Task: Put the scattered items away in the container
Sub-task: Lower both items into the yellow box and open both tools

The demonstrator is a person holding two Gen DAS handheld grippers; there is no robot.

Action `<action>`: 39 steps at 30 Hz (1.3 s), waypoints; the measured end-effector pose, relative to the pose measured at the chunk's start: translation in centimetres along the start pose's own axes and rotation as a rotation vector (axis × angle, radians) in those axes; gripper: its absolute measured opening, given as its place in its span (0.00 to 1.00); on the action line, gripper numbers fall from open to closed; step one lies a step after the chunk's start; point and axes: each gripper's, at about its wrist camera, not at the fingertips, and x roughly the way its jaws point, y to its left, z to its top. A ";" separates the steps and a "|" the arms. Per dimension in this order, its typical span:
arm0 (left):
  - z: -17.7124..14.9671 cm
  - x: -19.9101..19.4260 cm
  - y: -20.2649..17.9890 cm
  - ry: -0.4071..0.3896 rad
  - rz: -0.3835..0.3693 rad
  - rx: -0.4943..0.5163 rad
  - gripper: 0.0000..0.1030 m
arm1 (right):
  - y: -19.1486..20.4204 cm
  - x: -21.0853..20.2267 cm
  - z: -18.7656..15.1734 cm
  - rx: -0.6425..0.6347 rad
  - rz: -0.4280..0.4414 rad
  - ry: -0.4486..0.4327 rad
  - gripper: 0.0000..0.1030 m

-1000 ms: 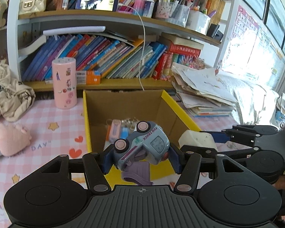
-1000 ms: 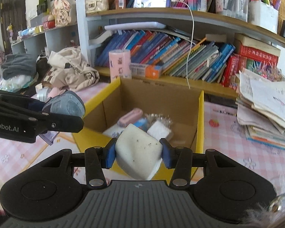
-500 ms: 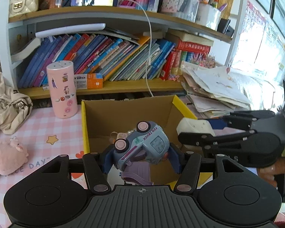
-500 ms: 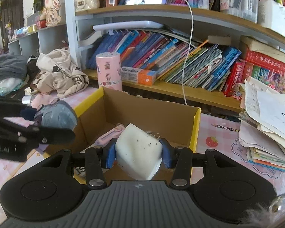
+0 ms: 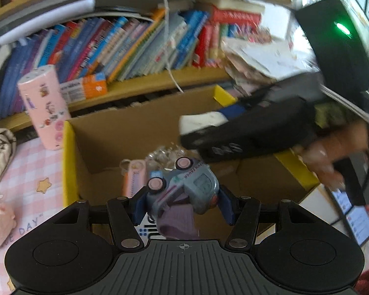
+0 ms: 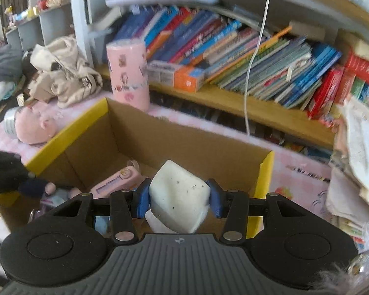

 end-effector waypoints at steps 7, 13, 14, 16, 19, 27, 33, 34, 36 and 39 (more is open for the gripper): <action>0.1 2.5 -1.0 0.086 -0.025 0.058 0.56 | 0.1 3.1 1.0 -0.049 0.024 0.080 0.44; 0.2 3.0 -0.9 0.112 -0.071 0.041 0.57 | 0.8 5.2 1.8 -0.098 0.052 0.158 0.44; 0.1 3.0 -0.8 0.112 -0.073 0.038 0.57 | 0.9 5.5 1.9 -0.104 0.057 0.168 0.44; 0.1 2.9 -0.8 0.114 -0.074 0.032 0.58 | 1.2 6.0 1.9 -0.115 0.066 0.188 0.45; 0.0 2.8 -0.8 0.114 -0.078 0.022 0.58 | 1.5 6.4 2.0 -0.125 0.075 0.208 0.45; 0.1 2.6 -0.9 0.107 -0.073 0.018 0.58 | 1.3 6.6 2.1 -0.109 0.076 0.223 0.48; 0.2 2.1 -1.0 0.097 -0.039 0.023 0.65 | 1.2 6.3 2.1 -0.090 0.065 0.205 0.53; 0.2 2.0 -1.1 0.095 -0.034 0.025 0.66 | 1.1 6.2 2.1 -0.085 0.065 0.202 0.56; 0.2 1.6 -1.1 0.087 -0.017 0.029 0.70 | 1.1 6.0 2.0 -0.078 0.065 0.192 0.65; 0.3 1.1 -1.0 0.074 -0.003 0.031 0.75 | 1.2 5.3 2.0 -0.069 0.068 0.169 0.73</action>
